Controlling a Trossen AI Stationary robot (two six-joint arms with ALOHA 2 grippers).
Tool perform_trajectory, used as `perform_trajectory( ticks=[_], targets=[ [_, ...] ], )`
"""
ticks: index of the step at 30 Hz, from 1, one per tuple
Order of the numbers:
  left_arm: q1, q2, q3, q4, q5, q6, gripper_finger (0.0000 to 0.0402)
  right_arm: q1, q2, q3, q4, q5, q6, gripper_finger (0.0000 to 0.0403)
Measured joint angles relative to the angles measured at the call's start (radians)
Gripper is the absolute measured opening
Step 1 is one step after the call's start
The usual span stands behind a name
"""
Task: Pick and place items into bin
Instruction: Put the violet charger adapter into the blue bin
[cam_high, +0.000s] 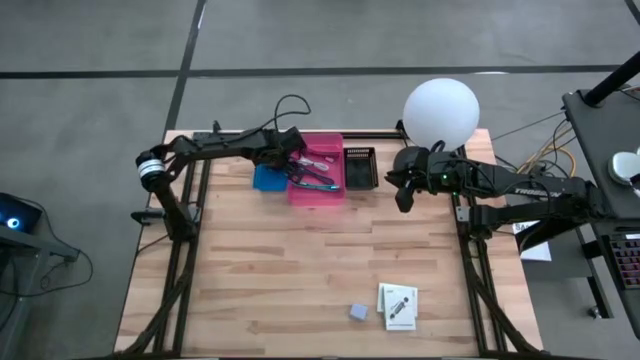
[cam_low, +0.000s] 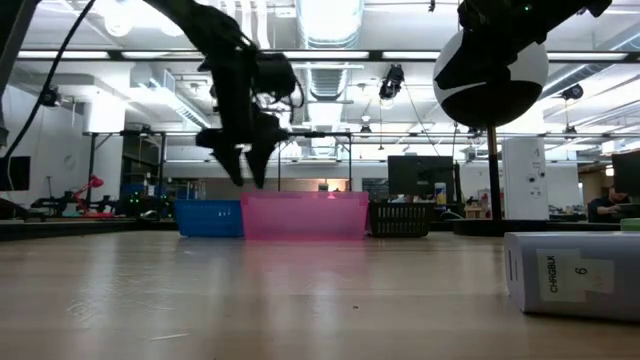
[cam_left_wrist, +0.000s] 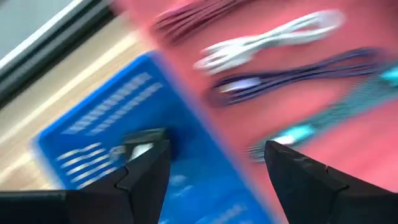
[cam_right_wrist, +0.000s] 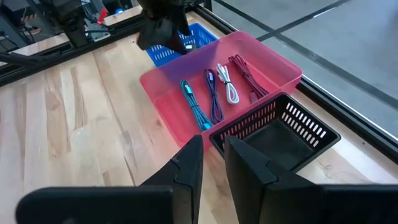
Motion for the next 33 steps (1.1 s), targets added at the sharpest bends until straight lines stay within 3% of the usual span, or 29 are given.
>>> perform_trajectory(
  ticks=[7,10,15,21,26,30,33],
  targets=[
    [-0.135,-0.086,0.004,0.325,0.334,0.042,0.0243,0.0,0.0,0.0,-0.009,0.0,-0.026,0.0057],
    [-0.23,-0.114,0.004,0.518,0.403,0.049,0.0243,0.0,0.0,0.0,-0.016,0.0,-0.029,0.0057],
    [-0.38,-0.122,-0.001,0.76,0.393,0.071,0.0244,0.0,0.0,0.0,-0.028,-0.001,-0.028,0.0056],
    [-0.472,-0.121,-0.006,0.788,0.191,-0.032,0.0244,0.0,0.0,0.0,-0.029,-0.007,-0.032,0.0056],
    [-0.513,-0.121,-0.003,0.796,0.168,-0.137,0.024,0.0,0.0,0.0,-0.028,-0.01,-0.049,0.0056],
    [-0.553,-0.129,-0.004,0.785,0.173,-0.137,0.021,0.0,0.0,0.0,-0.028,-0.013,-0.074,0.0056],
    [-0.568,-0.151,-0.004,0.789,0.167,-0.141,0.0171,0.0,-0.001,0.0,-0.015,-0.127,-0.093,0.0056]
  ],
)
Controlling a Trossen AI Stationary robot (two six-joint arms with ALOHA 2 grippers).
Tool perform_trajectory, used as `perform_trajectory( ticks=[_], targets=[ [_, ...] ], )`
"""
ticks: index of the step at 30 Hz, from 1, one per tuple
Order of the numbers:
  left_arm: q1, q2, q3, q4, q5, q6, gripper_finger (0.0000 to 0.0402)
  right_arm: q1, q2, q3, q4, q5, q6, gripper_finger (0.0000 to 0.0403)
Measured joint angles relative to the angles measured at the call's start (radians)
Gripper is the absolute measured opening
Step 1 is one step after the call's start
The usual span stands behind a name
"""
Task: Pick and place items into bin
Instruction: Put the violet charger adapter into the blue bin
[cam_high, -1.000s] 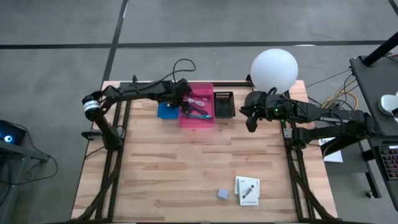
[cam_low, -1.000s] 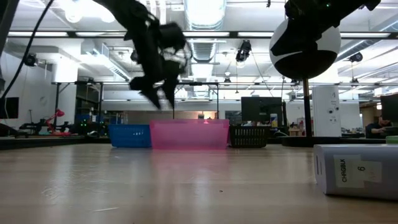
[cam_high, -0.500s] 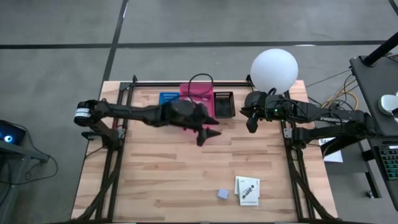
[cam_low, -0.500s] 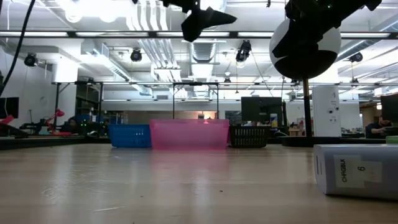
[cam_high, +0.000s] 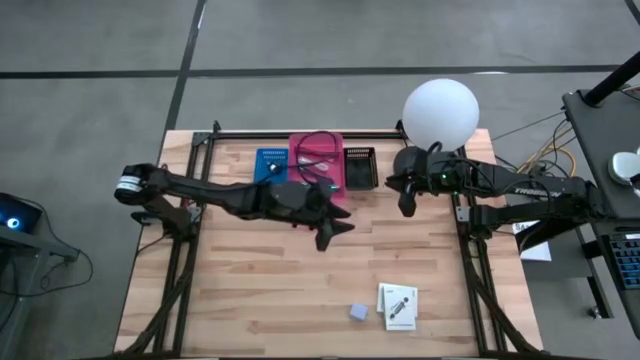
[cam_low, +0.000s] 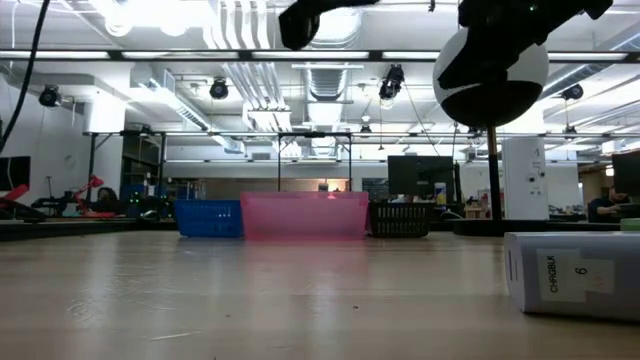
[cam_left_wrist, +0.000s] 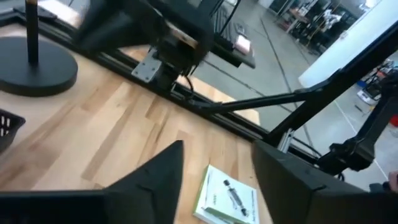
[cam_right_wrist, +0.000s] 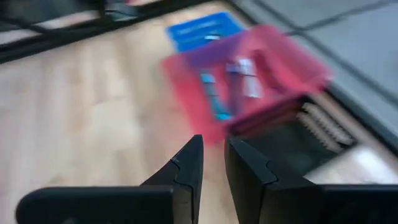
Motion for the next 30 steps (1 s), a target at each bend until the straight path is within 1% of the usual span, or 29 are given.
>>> perform_trajectory(
  ticks=[2,3,8,11,12,15,19,22,26,30],
  targets=[
    [-0.006,-0.018,0.0,0.001,-0.005,0.002,0.0141,0.013,0.0,0.0,0.029,-0.088,-0.002,0.0059],
    [-0.008,-0.031,-0.003,0.001,-0.008,0.008,0.0125,0.021,0.001,0.0,0.042,-0.116,-0.002,0.0062],
    [-0.011,-0.102,-0.034,-0.018,-0.011,0.099,0.005,0.075,0.007,0.0,0.062,-0.119,0.018,0.0092],
    [-0.011,-0.161,-0.052,-0.029,-0.011,0.141,0.0013,0.118,0.007,-0.002,0.063,-0.119,0.033,0.0118],
    [-0.011,-0.183,-0.058,-0.052,-0.012,0.155,0.0007,0.133,0.007,-0.003,0.063,-0.119,0.043,0.0127],
    [-0.011,-0.239,-0.086,-0.073,-0.02,0.166,0.0008,0.178,0.007,-0.008,0.07,-0.11,0.068,0.0156],
    [-0.011,-0.315,-0.156,-0.075,-0.024,0.166,0.0012,0.239,0.019,-0.017,0.095,-0.096,0.105,0.0193],
    [-0.011,-0.369,-0.218,-0.076,-0.029,0.166,0.0013,0.292,0.054,-0.017,0.11,-0.077,0.153,0.0214],
    [-0.011,-0.437,-0.298,-0.078,-0.042,0.157,0.0013,0.371,0.131,-0.018,0.137,-0.077,0.21,0.0234],
    [-0.011,-0.494,-0.367,-0.063,-0.048,0.155,0.0013,0.429,0.22,-0.017,0.204,-0.077,0.282,0.0243]
  ],
)
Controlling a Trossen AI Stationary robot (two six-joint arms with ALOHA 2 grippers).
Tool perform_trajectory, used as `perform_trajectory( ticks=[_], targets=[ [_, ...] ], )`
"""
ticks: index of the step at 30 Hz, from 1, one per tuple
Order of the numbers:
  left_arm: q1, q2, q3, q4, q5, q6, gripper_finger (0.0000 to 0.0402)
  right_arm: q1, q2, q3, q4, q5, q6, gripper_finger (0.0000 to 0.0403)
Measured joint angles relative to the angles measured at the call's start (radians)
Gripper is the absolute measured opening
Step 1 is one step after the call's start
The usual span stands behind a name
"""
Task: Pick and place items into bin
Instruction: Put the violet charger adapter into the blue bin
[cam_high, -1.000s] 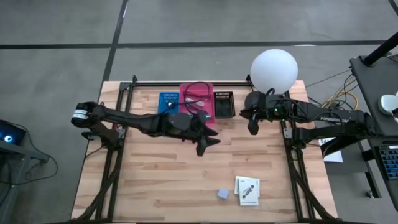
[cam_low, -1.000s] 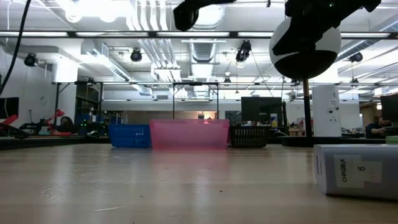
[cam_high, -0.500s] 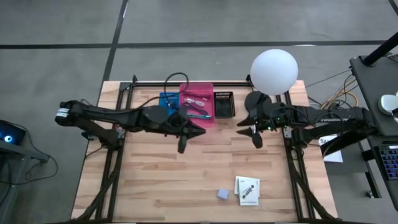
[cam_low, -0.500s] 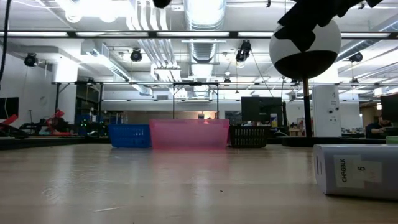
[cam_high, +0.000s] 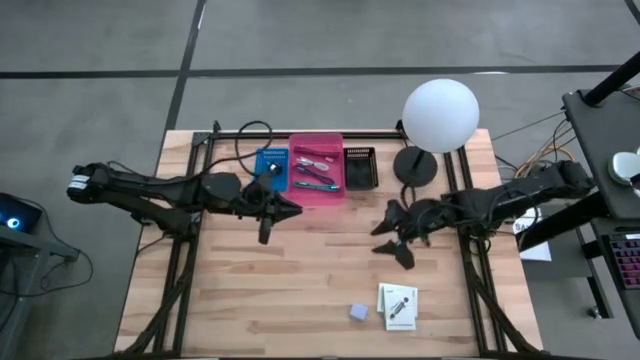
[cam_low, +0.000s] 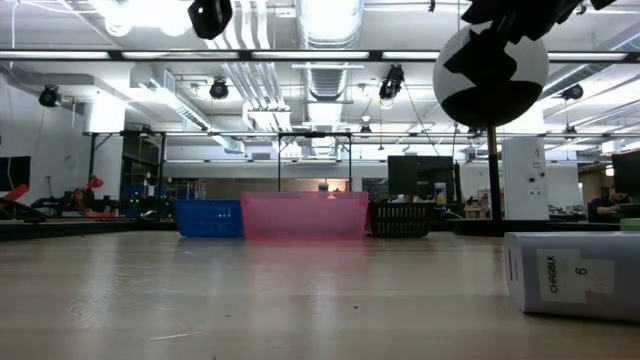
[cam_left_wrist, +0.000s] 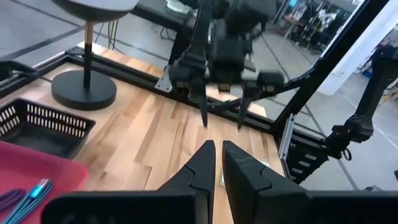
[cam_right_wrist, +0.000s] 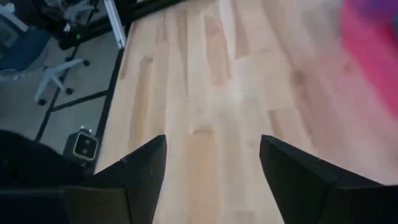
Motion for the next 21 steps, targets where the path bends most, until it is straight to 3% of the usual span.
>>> perform_trajectory(
  ticks=[6,14,21],
  targets=[
    [0.0,-0.075,-0.075,0.009,0.0,0.001,0.0013,0.057,0.137,0.079,0.023,-0.001,0.062,0.024],
    [0.0,-0.145,-0.156,0.012,0.001,0.001,0.0013,0.121,0.354,0.288,0.005,-0.002,0.051,0.0228],
    [-0.002,-0.189,-0.198,0.023,0.001,0.0,0.0013,0.147,0.533,0.484,-0.182,-0.006,0.095,0.0226]
  ],
)
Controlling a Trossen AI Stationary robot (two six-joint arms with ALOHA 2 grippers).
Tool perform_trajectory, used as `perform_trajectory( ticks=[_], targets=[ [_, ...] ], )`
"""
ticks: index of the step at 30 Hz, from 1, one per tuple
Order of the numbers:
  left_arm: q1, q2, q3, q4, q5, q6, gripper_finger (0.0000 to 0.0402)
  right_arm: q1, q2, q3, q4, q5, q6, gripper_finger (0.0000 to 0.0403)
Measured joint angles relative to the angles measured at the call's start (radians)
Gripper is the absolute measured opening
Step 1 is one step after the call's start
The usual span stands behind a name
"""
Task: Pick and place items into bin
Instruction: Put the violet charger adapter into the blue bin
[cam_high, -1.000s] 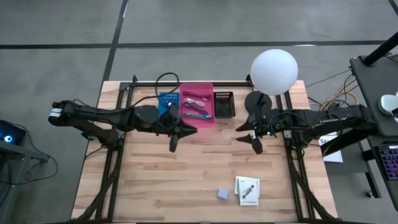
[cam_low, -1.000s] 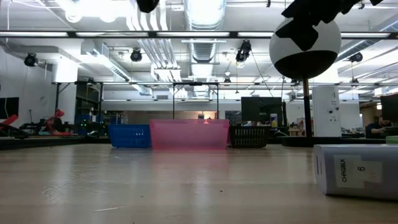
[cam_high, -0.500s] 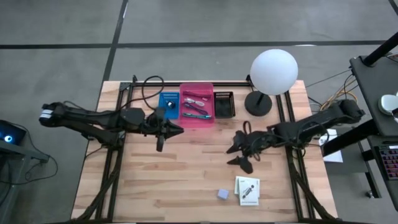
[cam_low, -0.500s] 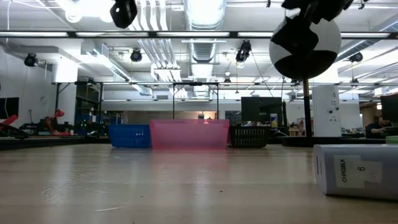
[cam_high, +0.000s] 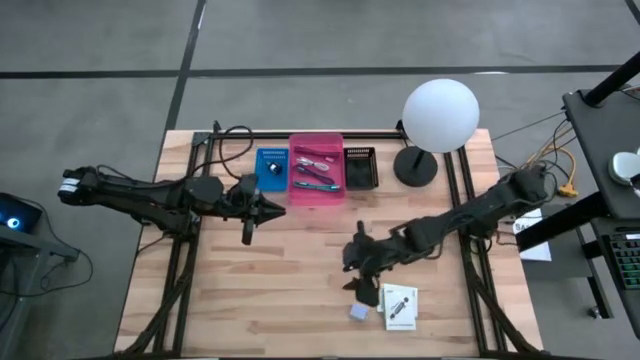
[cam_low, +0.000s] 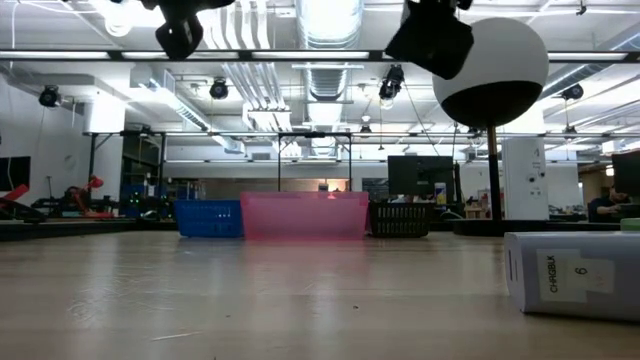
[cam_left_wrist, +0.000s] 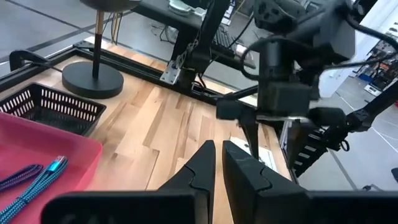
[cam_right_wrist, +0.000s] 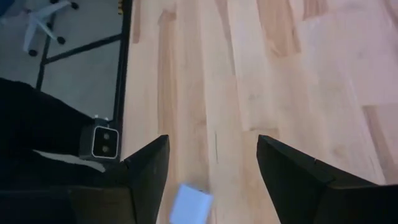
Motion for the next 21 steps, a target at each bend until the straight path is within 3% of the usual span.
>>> perform_trajectory(
  ticks=[8,21],
  targets=[
    [0.0,-0.054,-0.003,-0.008,0.0,0.001,0.0013,0.013,0.099,0.14,-0.126,-0.003,-0.064,0.0226],
    [0.0,-0.081,-0.016,-0.033,0.0,0.005,0.0013,0.102,0.114,0.096,-0.138,-0.003,0.015,0.023]
  ],
)
